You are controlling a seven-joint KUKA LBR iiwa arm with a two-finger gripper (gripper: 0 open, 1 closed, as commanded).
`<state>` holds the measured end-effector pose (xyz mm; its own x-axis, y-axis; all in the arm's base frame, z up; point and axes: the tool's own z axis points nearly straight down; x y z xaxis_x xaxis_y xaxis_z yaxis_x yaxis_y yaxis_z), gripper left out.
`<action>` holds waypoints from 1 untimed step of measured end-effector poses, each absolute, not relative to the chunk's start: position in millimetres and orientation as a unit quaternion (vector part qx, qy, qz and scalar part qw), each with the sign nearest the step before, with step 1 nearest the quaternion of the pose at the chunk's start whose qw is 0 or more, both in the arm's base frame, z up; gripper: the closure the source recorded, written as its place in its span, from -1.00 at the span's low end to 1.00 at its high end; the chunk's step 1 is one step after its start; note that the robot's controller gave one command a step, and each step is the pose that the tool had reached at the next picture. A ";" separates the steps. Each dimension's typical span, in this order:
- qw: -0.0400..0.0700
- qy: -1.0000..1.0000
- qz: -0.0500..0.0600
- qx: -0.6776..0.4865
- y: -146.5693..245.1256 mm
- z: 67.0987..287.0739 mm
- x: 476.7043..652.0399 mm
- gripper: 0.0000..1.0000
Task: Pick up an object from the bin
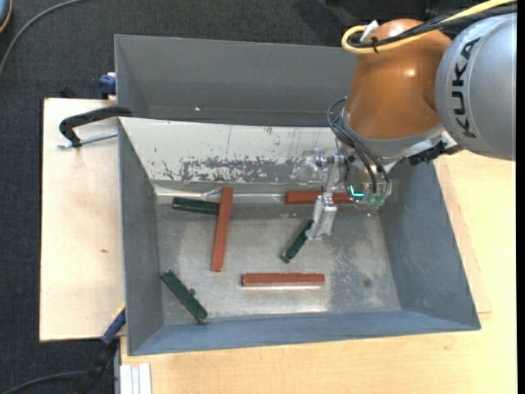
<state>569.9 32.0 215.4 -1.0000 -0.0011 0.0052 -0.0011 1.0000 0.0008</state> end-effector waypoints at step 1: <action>0.002 -0.992 -0.001 0.124 52.8 67.9 491.1 -1.00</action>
Offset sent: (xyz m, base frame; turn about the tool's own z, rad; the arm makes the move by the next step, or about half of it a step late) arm -0.0777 0.0197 -0.1454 -0.2476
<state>491.1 52.8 67.9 -0.9691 -0.2466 0.0030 -0.2466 0.9691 0.0020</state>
